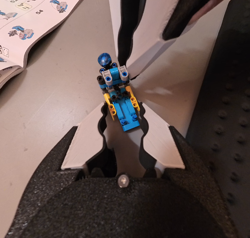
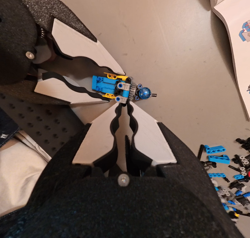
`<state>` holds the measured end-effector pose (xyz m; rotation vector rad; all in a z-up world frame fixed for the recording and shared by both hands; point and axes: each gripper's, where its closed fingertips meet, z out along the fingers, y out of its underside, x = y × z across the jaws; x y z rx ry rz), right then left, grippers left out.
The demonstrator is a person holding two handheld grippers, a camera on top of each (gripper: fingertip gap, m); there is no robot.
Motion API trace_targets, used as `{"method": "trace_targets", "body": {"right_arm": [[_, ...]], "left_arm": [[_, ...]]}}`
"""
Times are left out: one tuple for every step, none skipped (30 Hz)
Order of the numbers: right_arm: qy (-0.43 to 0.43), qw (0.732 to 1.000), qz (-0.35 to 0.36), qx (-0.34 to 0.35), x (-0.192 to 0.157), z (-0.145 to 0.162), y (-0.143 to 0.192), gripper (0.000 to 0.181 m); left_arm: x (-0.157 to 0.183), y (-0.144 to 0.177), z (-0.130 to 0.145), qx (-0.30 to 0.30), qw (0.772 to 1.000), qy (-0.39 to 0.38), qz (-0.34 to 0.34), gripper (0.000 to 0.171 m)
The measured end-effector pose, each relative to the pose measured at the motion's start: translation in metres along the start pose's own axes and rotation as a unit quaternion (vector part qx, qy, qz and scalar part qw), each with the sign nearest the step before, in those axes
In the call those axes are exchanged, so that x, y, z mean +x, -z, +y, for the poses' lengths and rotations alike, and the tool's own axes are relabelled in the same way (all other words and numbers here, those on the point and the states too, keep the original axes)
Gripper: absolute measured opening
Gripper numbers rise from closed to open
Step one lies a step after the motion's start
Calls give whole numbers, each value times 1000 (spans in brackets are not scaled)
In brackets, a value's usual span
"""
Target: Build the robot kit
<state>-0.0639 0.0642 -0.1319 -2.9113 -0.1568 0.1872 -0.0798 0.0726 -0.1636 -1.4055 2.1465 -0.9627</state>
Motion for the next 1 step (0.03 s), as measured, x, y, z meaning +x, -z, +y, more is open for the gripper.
{"method": "trace_targets", "body": {"right_arm": [[-8,1000,-3,7,0,-1,0,8]], "left_arm": [[0,0,0,0,1000,1,1,48]]}}
